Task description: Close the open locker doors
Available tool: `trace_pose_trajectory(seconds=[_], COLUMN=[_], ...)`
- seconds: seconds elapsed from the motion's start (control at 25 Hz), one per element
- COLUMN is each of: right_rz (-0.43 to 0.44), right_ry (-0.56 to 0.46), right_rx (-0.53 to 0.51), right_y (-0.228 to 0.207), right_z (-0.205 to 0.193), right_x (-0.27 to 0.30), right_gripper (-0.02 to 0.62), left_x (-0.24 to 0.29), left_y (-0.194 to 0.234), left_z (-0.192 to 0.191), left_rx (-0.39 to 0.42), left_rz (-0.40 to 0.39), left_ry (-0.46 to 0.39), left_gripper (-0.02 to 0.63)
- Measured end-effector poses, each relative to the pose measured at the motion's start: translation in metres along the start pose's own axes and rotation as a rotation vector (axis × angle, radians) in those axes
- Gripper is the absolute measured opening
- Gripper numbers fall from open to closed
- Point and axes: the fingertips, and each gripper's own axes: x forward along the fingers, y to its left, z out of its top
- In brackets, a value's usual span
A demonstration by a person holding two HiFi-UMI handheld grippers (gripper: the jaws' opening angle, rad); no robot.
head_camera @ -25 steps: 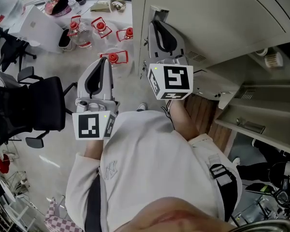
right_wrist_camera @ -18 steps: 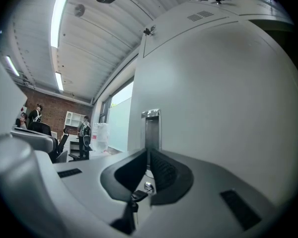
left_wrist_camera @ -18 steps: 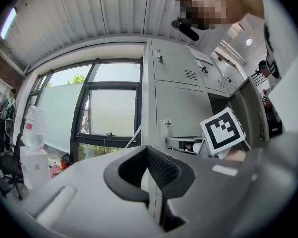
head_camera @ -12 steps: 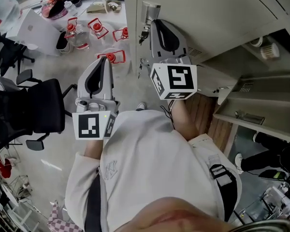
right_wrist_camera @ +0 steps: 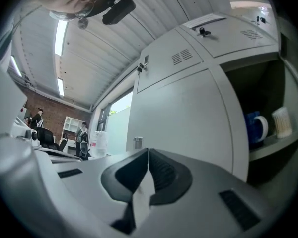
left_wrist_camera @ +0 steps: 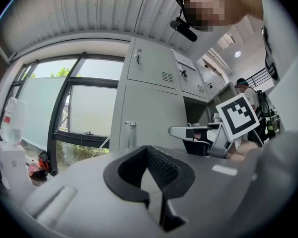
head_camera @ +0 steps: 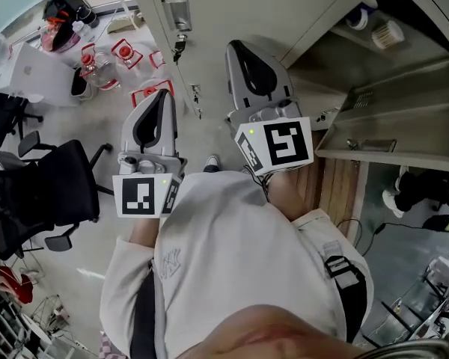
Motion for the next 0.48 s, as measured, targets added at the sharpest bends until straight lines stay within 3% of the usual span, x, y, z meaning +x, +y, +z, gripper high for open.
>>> trace_pose_trajectory(seconds=[0.48], right_rz=[-0.094], right_ry=[0.000], right_rx=[0.011], right_y=[-0.050], right_z=[0.016], right_x=[-0.129], right_gripper=[0.014], left_x=[0.011], left_y=[-0.136], left_z=[0.002], left_rx=[-0.019], left_rz=[-0.214], left_ry=[0.007], left_gripper=[0.002])
